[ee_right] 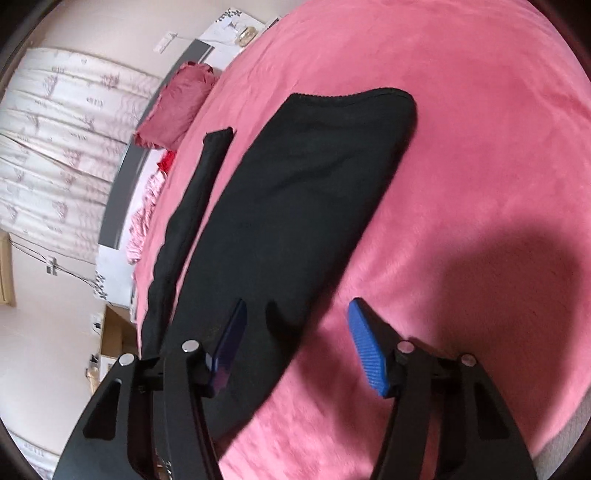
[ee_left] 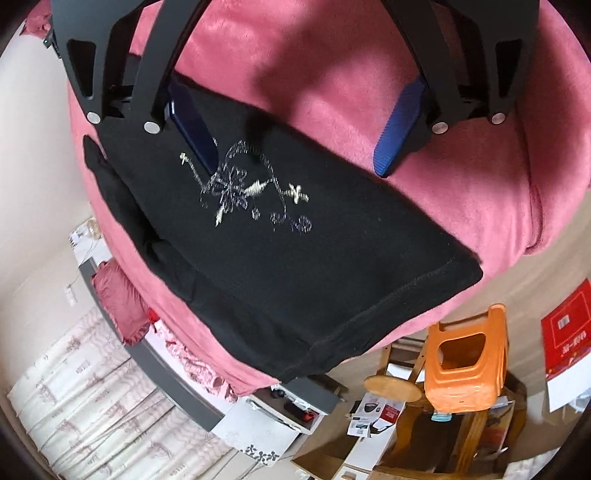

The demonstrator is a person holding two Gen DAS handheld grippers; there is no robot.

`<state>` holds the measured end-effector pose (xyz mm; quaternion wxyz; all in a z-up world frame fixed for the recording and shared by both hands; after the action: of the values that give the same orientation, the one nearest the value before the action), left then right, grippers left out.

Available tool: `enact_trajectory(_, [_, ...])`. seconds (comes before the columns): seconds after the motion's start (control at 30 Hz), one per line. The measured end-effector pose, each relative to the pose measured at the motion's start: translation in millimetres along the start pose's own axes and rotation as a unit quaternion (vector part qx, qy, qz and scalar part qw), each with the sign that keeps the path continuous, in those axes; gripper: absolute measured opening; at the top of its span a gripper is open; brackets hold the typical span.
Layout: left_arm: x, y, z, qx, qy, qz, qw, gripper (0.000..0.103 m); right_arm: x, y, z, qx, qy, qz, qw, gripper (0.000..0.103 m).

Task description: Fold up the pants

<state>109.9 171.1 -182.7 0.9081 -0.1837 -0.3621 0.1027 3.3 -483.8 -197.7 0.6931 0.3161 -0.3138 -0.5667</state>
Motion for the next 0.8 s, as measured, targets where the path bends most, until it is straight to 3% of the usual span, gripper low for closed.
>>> enact_trajectory(0.13, [6, 7, -3, -0.015, -0.009, 0.03, 0.9994, 0.085, 12, 2, -1, 0.014, -0.004, 0.005, 1.0, 0.057])
enact_trajectory(0.27, [15, 14, -8, -0.023, -0.016, 0.049, 0.9984, 0.08, 23, 3, -7, 0.017, -0.004, -0.004, 1.0, 0.045])
enact_trajectory(0.47, [20, 34, -10, -0.02, -0.02, 0.093, 0.9952, 0.047, 31, 3, -17, 0.008, -0.003, 0.006, 1.0, 0.024])
enact_trajectory(0.53, [20, 39, -12, -0.005, -0.011, 0.093, 0.9956, 0.029, 33, 3, -18, 0.013, -0.002, 0.003, 1.0, 0.019])
enact_trajectory(0.63, [22, 42, -14, 0.01, 0.0, 0.095, 0.9954, 0.013, 37, 4, -18, 0.013, 0.003, -0.002, 1.0, 0.013])
enact_trajectory(0.7, [24, 43, -13, 0.012, 0.002, 0.094, 0.9955, 0.007, 38, 11, -15, 0.007, -0.003, 0.01, 1.0, 0.012])
enact_trajectory(0.8, [27, 42, -3, 0.013, 0.002, 0.087, 0.9961, 0.006, 38, 25, -5, 0.0, -0.014, 0.043, 0.999, 0.011])
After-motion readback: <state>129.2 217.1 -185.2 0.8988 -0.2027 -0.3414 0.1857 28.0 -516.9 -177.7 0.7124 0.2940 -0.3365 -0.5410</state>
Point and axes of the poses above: each gripper's, at about its wrist camera, not at the fingertips, and z roughly against the way its jaws point, y to its left, x to its top, the point moved 7 cm from there along -z, roughly the way its jaws point, and after that the axes turned 14 degrees about -z, right-handed, at the moved point
